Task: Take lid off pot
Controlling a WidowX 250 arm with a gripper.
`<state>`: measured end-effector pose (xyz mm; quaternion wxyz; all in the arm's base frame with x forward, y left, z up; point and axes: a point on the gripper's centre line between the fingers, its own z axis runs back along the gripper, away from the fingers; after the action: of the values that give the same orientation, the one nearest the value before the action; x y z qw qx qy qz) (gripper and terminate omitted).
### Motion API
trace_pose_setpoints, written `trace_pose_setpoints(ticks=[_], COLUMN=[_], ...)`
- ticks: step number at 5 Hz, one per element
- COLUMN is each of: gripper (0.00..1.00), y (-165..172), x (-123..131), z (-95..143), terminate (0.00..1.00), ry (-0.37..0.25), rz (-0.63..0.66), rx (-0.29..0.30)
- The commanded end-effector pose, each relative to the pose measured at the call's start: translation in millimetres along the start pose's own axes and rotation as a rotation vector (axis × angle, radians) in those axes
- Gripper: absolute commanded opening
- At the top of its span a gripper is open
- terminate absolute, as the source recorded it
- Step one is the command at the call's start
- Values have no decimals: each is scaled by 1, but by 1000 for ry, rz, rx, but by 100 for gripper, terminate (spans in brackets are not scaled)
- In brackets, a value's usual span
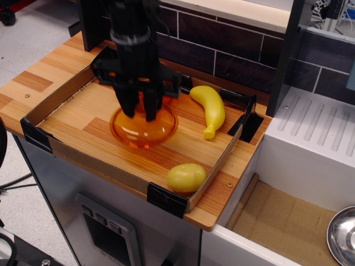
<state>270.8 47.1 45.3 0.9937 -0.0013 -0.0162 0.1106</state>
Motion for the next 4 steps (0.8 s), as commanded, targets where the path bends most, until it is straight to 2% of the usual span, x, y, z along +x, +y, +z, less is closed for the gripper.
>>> trace_pose_setpoints(ticks=[1,2,4], gripper=[0,100,100], y=[-1,0,0], x=[4,4,9], z=[-13,-9,22], terminate=[0,0,0], ry=[-38,-23,-27], rz=[-7,0,-7], rx=[34,0,-76])
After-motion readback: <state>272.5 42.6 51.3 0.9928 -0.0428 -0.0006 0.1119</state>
